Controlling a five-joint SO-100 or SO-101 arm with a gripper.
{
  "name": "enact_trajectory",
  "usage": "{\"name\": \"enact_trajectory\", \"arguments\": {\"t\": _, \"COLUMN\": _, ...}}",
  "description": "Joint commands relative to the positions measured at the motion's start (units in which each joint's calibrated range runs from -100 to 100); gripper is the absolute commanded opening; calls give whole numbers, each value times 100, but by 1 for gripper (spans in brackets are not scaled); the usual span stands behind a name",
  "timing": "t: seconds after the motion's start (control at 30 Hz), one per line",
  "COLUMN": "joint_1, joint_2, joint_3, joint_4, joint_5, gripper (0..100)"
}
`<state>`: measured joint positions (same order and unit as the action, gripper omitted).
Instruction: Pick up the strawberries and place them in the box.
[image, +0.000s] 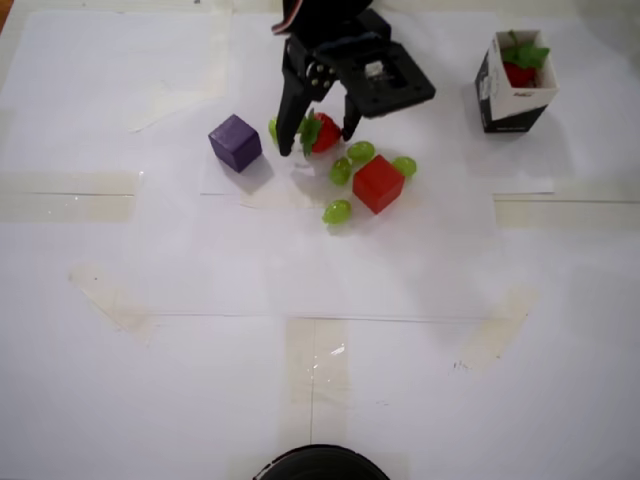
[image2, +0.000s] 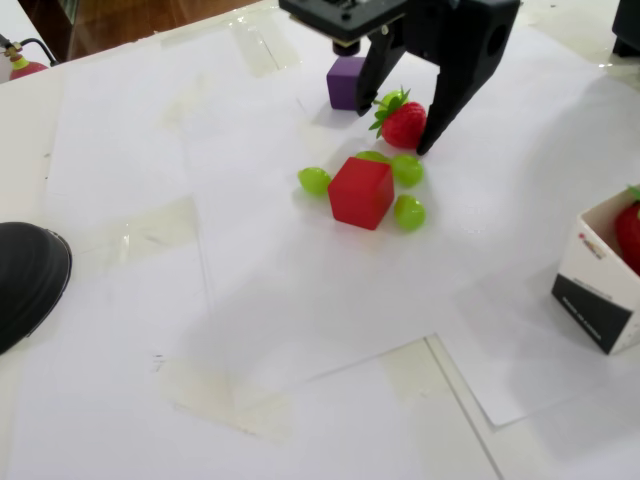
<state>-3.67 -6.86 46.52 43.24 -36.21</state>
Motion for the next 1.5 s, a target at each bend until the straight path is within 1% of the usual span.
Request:
{"name": "enact_trajectory", "arguments": {"t": 0.0, "joint_1": 73, "joint_2": -131, "joint_3": -361, "joint_4": 227, "joint_5": -29, "gripper": 27}}
{"name": "enact_trajectory", "arguments": {"t": 0.3, "joint_1": -23, "joint_2": -337, "joint_3": -179, "joint_4": 504, "joint_5": -283, "gripper": 27}}
{"name": "enact_trajectory", "arguments": {"t": 0.6, "joint_1": 51, "joint_2": -647, "joint_3": -142, "joint_4": 823, "joint_5": -259, "gripper": 29}}
{"name": "enact_trajectory", "arguments": {"t": 0.73, "joint_1": 66, "joint_2": -664, "joint_3": -42, "joint_4": 831, "joint_5": -298, "gripper": 25}}
{"name": "enact_trajectory", "arguments": {"t": 0.77, "joint_1": 66, "joint_2": -664, "joint_3": -6, "joint_4": 823, "joint_5": -303, "gripper": 22}}
{"name": "enact_trajectory", "arguments": {"t": 0.83, "joint_1": 51, "joint_2": -664, "joint_3": 48, "joint_4": 815, "joint_5": -327, "gripper": 18}}
{"name": "enact_trajectory", "arguments": {"t": 1.07, "joint_1": -8, "joint_2": -664, "joint_3": 121, "joint_4": 709, "joint_5": -357, "gripper": 17}}
{"name": "enact_trajectory", "arguments": {"t": 1.2, "joint_1": -30, "joint_2": -673, "joint_3": 176, "joint_4": 602, "joint_5": -371, "gripper": 13}}
{"name": "enact_trajectory", "arguments": {"t": 1.3, "joint_1": -37, "joint_2": -690, "joint_3": 176, "joint_4": 578, "joint_5": -371, "gripper": 14}}
{"name": "enact_trajectory", "arguments": {"t": 1.37, "joint_1": -59, "joint_2": -724, "joint_3": 158, "joint_4": 521, "joint_5": -347, "gripper": 21}}
{"name": "enact_trajectory", "arguments": {"t": 1.47, "joint_1": -126, "joint_2": -733, "joint_3": 139, "joint_4": 398, "joint_5": -317, "gripper": 25}}
